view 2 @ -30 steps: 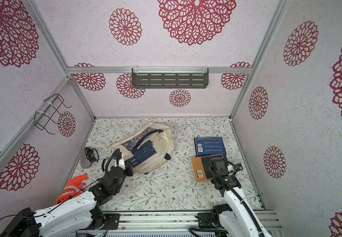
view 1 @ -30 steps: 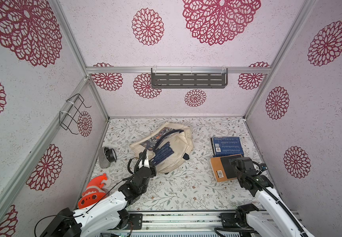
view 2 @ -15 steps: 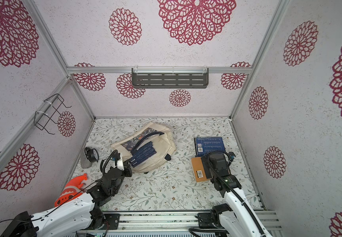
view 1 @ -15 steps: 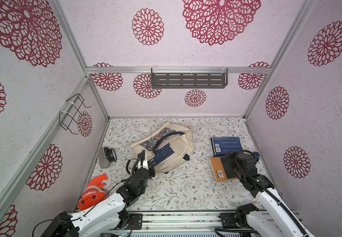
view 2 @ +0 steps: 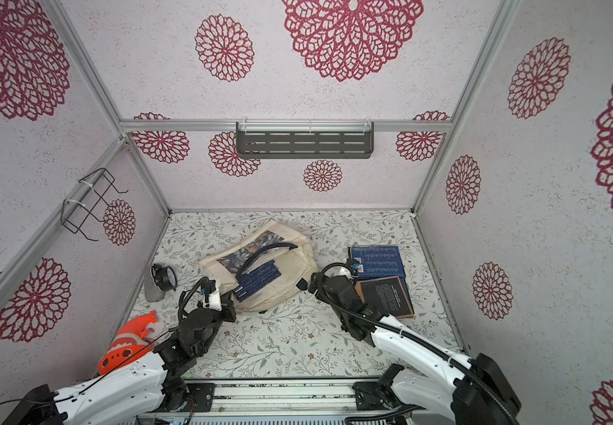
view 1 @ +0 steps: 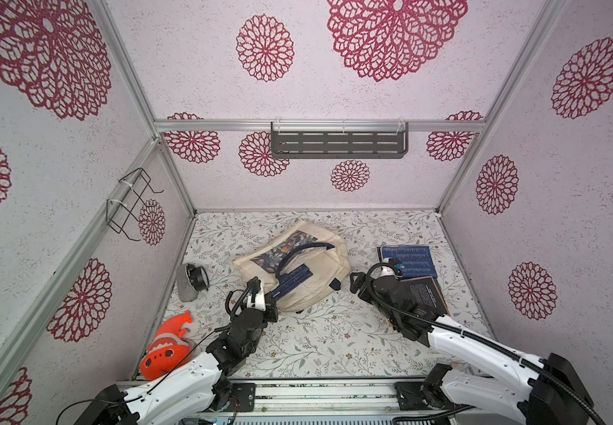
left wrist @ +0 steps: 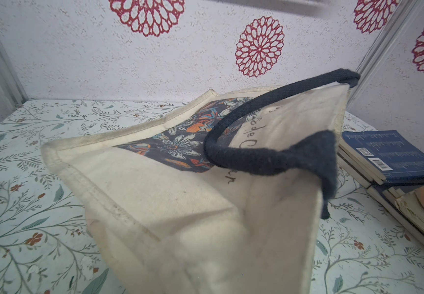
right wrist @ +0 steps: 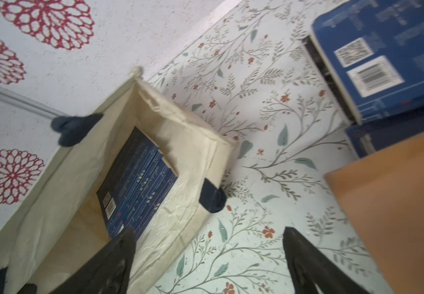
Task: Take out the books from the canvas bag
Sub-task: Pick up the book from the canvas bag.
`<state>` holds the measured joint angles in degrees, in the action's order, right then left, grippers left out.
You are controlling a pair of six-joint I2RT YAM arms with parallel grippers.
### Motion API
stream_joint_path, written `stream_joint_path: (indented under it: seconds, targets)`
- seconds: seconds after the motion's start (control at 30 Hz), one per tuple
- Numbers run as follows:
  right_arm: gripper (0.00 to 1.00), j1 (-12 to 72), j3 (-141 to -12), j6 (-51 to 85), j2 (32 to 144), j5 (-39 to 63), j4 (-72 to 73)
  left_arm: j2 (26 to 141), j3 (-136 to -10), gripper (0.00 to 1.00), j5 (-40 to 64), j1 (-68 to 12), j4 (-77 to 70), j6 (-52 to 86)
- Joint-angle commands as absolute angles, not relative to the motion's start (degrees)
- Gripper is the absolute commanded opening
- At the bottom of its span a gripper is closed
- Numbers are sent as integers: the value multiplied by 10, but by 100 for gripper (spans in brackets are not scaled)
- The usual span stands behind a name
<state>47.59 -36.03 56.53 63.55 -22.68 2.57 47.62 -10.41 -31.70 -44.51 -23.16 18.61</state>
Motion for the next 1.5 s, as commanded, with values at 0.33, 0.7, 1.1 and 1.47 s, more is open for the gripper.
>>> stream_joint_path:
  seconds: [0.33, 0.7, 1.1, 1.47]
  targets:
    - [87, 584, -468, 607, 880, -261, 201, 452, -102, 0, -287, -468, -294, 162]
    - [76, 594, -535, 635, 1012, -220, 252, 454, -103, 0, -287, -474, -298, 156]
    - [72, 594, -578, 667, 1091, -197, 270, 460, -105, 0, -277, -480, -303, 150]
    - [71, 594, -568, 725, 1121, -207, 309, 454, -100, 0, -262, -487, -313, 142]
